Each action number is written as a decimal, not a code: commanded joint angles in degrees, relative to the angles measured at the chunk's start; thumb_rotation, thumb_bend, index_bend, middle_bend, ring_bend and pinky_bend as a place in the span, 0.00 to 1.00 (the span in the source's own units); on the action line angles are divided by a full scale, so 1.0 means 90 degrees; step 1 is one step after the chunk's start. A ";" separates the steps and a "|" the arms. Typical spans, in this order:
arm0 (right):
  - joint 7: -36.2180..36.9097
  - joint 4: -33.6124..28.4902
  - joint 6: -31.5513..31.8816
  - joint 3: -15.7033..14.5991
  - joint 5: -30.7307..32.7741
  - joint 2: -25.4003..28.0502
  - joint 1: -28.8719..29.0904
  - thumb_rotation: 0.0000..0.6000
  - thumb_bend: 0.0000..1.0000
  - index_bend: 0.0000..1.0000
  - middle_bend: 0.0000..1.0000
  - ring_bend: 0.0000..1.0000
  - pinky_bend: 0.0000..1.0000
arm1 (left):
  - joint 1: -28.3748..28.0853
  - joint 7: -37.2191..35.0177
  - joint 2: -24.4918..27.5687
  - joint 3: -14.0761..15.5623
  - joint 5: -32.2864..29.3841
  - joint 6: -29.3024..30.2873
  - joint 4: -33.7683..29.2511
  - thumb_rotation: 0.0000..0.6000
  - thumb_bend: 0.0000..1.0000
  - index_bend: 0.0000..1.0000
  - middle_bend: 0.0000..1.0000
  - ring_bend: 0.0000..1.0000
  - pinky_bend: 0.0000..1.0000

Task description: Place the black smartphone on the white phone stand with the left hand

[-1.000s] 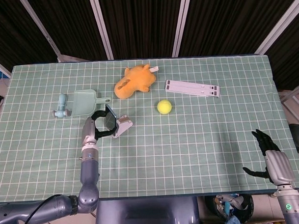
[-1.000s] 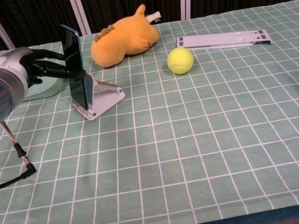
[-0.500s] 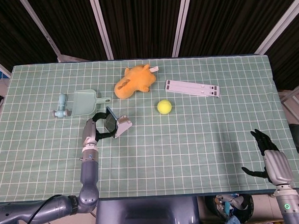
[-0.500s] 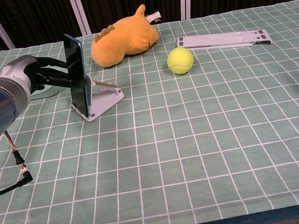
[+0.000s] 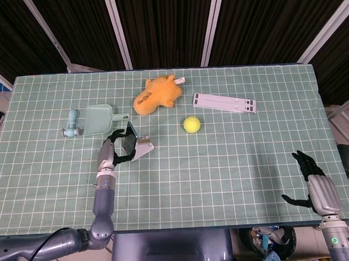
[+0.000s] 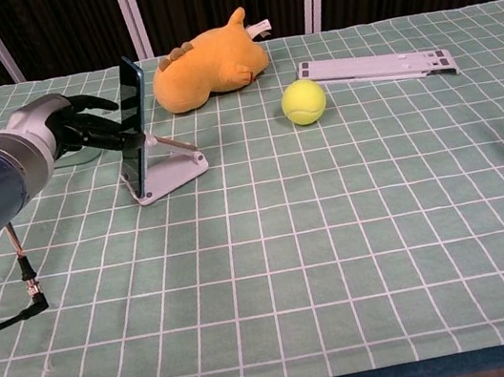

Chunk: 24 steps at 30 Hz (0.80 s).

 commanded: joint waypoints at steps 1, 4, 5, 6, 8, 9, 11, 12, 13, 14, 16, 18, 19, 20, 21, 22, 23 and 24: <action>0.0001 -0.0015 0.0003 0.0003 -0.0009 0.0007 0.0003 1.00 0.16 0.00 0.00 0.00 0.19 | 0.0002 0.0017 0.0024 -0.0004 -0.0032 -0.0021 -0.0027 1.00 0.24 0.11 0.15 0.02 0.02; 0.0015 -0.0004 0.0003 0.0003 -0.0006 0.0009 0.0000 1.00 0.16 0.00 0.00 0.00 0.19 | 0.0003 0.0025 0.0056 0.0004 -0.0016 -0.0028 -0.0056 1.00 0.22 0.05 0.08 0.00 0.01; 0.0030 0.0019 0.0003 0.0000 -0.0007 0.0008 -0.0003 1.00 0.16 0.00 0.00 0.00 0.19 | 0.0003 0.0026 0.0070 0.0007 -0.0002 -0.0028 -0.0074 1.00 0.21 0.04 0.07 0.00 0.01; 0.0031 0.0010 0.0006 -0.0001 -0.0023 0.0009 0.0001 1.00 0.16 0.00 0.00 0.00 0.19 | 0.0006 0.0024 0.0086 0.0009 0.0014 -0.0026 -0.0098 1.00 0.21 0.03 0.07 0.00 0.01; 0.0024 0.0003 -0.0001 -0.0003 -0.0016 0.0015 0.0001 1.00 0.16 0.00 0.00 0.00 0.19 | 0.0015 0.0016 0.0122 0.0015 0.0065 -0.0014 -0.0150 1.00 0.21 0.02 0.06 0.00 0.01; 0.0025 0.0007 -0.0001 -0.0004 -0.0017 0.0015 0.0000 1.00 0.16 0.00 0.00 0.00 0.19 | 0.0022 0.0009 0.0141 0.0018 0.0084 -0.0011 -0.0178 1.00 0.21 0.02 0.06 0.00 0.01; 0.0027 0.0018 0.0006 -0.0005 -0.0020 0.0012 -0.0003 1.00 0.16 0.00 0.00 0.00 0.19 | 0.0064 -0.0030 0.0210 0.0026 0.0150 0.0009 -0.0301 1.00 0.21 0.01 0.06 0.00 0.00; 0.0030 0.0023 0.0009 -0.0005 -0.0019 0.0012 -0.0005 1.00 0.16 0.00 0.00 0.00 0.19 | 0.0085 -0.0046 0.0243 0.0032 0.0186 0.0023 -0.0358 1.00 0.21 0.01 0.06 0.00 0.00; 0.0029 0.0017 0.0016 -0.0002 -0.0025 0.0013 -0.0004 1.00 0.16 0.00 0.00 0.00 0.19 | 0.0122 -0.0061 0.0304 0.0056 0.0248 0.0041 -0.0454 1.00 0.21 0.01 0.06 0.00 0.00; 0.0019 0.0003 0.0020 0.0001 -0.0027 0.0016 -0.0003 1.00 0.16 0.00 0.00 0.00 0.19 | 0.0157 -0.0072 0.0362 0.0080 0.0314 0.0062 -0.0535 1.00 0.21 0.01 0.06 0.00 0.00; 0.0025 0.0023 0.0023 -0.0002 -0.0016 0.0021 -0.0013 1.00 0.16 0.00 0.00 0.00 0.19 | 0.0310 -0.0121 0.0591 0.0186 0.0560 0.0143 -0.0826 1.00 0.21 0.01 0.06 0.00 0.00; 0.0051 0.0060 0.0025 -0.0011 -0.0036 0.0020 -0.0015 1.00 0.16 0.00 0.00 0.00 0.19 | 0.0476 -0.0164 0.0839 0.0309 0.0785 0.0201 -0.1087 1.00 0.21 0.01 0.06 0.00 0.00; 0.0047 0.0061 0.0029 -0.0013 -0.0053 0.0017 -0.0012 1.00 0.16 0.00 0.00 0.00 0.19 | 0.0596 -0.0195 0.1024 0.0393 0.0942 0.0239 -0.1253 1.00 0.21 0.01 0.06 0.00 0.00; 0.0044 0.0065 0.0032 -0.0015 -0.0062 0.0015 -0.0011 1.00 0.16 0.00 0.00 0.00 0.19 | 0.0672 -0.0216 0.1150 0.0453 0.1040 0.0244 -0.1354 1.00 0.21 0.01 0.06 0.00 0.00; 0.0035 0.0061 0.0036 -0.0016 -0.0078 0.0013 -0.0007 1.00 0.16 0.00 0.00 0.00 0.19 | 0.0791 -0.0216 0.1370 0.0556 0.1196 0.0256 -0.1493 1.00 0.21 0.01 0.06 0.00 0.00; 0.0023 0.0061 0.0036 -0.0017 -0.0080 0.0014 -0.0006 1.00 0.16 0.00 0.00 0.00 0.19 | 0.0922 -0.0226 0.1609 0.0667 0.1369 0.0273 -0.1626 1.00 0.21 0.01 0.06 0.00 0.00; 0.0019 0.0071 0.0036 -0.0022 -0.0083 0.0013 -0.0008 1.00 0.16 0.00 0.00 0.00 0.19 | 0.1005 -0.0249 0.1755 0.0738 0.1476 0.0270 -0.1706 1.00 0.21 0.01 0.06 0.00 0.00; 0.0018 0.0087 0.0038 -0.0024 -0.0088 0.0010 -0.0009 1.00 0.16 0.00 0.00 0.00 0.19 | 0.1096 -0.0255 0.1926 0.0822 0.1598 0.0278 -0.1780 1.00 0.21 0.01 0.06 0.00 0.00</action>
